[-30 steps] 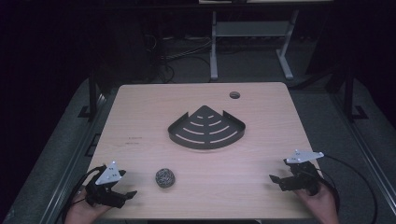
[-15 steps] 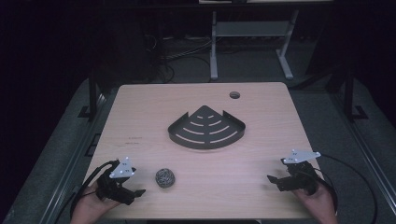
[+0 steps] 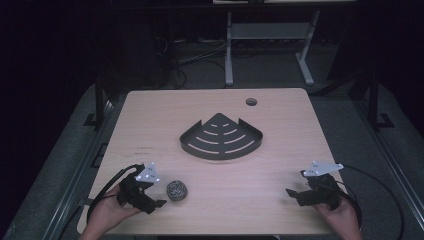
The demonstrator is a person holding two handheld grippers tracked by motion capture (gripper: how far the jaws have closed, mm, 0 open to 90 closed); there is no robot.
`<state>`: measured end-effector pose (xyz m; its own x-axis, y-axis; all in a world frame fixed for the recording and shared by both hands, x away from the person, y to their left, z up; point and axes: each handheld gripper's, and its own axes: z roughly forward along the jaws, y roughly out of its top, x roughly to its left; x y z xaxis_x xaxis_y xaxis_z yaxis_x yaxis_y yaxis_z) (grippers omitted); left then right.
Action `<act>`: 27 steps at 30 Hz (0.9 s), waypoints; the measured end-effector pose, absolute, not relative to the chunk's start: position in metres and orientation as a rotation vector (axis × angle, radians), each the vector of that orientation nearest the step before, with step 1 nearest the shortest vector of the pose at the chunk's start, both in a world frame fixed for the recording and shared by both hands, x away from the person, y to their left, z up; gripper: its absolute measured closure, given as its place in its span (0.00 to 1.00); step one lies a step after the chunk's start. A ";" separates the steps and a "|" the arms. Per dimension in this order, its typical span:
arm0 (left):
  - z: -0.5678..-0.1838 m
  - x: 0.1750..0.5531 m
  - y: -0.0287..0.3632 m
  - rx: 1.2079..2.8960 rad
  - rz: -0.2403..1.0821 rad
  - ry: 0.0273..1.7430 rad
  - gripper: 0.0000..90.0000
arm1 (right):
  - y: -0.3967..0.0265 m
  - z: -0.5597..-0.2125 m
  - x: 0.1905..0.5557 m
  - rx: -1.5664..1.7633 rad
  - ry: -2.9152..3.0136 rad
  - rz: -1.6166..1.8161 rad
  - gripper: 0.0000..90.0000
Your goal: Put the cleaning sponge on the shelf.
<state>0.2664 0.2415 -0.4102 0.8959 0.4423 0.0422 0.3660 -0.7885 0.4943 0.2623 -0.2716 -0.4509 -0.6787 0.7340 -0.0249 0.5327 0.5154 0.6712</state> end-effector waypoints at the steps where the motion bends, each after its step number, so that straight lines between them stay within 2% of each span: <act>1: -0.410 0.266 0.242 2.573 0.213 0.585 0.20 | -0.272 -0.451 0.262 1.059 2.454 0.931 0.17; 27: -0.419 0.285 0.205 2.672 0.120 0.537 0.23 | -0.268 -0.451 0.261 1.033 2.477 0.916 0.17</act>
